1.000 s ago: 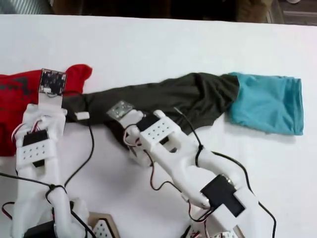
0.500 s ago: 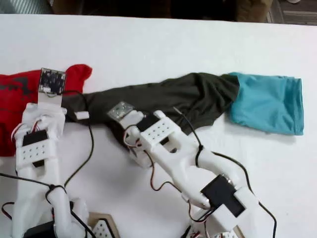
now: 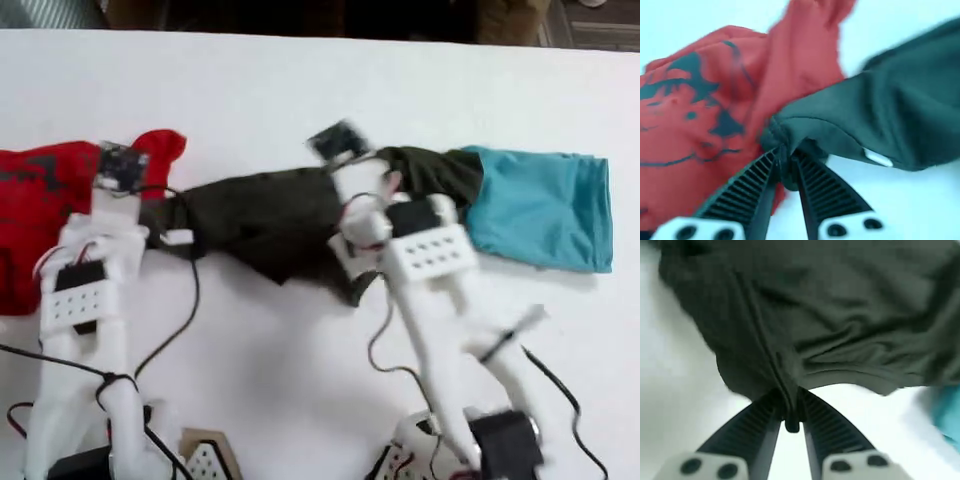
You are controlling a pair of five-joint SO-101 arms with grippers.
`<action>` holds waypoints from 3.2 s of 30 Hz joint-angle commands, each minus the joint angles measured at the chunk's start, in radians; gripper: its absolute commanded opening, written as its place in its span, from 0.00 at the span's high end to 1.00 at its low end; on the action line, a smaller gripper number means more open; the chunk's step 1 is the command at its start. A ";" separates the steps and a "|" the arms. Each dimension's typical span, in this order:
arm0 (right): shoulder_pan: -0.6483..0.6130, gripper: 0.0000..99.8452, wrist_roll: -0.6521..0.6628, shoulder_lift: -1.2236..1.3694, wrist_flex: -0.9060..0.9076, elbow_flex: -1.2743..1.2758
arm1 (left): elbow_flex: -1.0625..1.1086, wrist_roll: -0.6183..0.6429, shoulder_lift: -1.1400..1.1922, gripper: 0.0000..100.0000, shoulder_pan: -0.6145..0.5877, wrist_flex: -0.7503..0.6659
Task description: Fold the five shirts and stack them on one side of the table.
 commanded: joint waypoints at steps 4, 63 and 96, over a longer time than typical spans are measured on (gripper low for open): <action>0.159 0.98 -0.029 -0.107 -0.120 -0.060 | -0.183 0.003 -0.008 0.97 0.126 0.176; 0.367 0.98 0.018 -0.504 -0.065 -1.148 | -1.547 -0.005 -0.308 0.97 0.166 1.181; 0.366 0.98 0.011 -0.587 -0.007 -1.154 | -1.268 0.005 -0.512 0.97 -0.049 1.016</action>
